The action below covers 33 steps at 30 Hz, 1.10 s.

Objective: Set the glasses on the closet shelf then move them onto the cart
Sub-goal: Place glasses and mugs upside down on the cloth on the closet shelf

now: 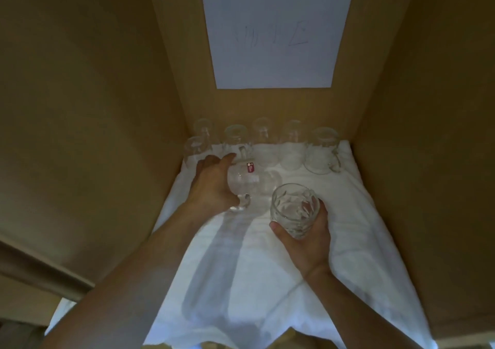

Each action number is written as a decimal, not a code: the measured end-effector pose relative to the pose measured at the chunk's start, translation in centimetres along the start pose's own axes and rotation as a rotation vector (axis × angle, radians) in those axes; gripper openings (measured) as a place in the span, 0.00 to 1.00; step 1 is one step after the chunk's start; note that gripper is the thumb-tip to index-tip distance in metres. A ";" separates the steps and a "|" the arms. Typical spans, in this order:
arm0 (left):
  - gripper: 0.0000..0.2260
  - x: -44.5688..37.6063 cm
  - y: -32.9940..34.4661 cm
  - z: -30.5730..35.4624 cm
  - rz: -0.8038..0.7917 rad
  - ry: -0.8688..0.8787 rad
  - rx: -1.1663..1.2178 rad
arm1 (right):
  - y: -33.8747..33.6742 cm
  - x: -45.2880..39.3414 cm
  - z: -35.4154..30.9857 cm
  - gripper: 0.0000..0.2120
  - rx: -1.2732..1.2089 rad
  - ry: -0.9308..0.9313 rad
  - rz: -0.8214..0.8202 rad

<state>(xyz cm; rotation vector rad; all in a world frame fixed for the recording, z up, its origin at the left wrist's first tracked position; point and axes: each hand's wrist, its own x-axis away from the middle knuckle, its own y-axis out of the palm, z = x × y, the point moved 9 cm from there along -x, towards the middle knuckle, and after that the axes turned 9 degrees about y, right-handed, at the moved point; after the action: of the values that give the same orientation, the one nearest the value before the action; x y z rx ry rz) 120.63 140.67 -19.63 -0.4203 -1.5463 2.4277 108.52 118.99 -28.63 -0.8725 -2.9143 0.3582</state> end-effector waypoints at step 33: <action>0.35 -4.3 2.2 -0.9 -0.308 0.090 -0.127 | 0.0 0.3 0.1 0.56 -0.020 -0.007 0.009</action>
<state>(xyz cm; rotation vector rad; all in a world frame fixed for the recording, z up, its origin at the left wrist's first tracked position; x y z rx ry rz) 124.91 139.04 -21.54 -0.2852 -1.5993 2.0601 108.23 119.12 -28.71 -0.8894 -2.9260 0.3347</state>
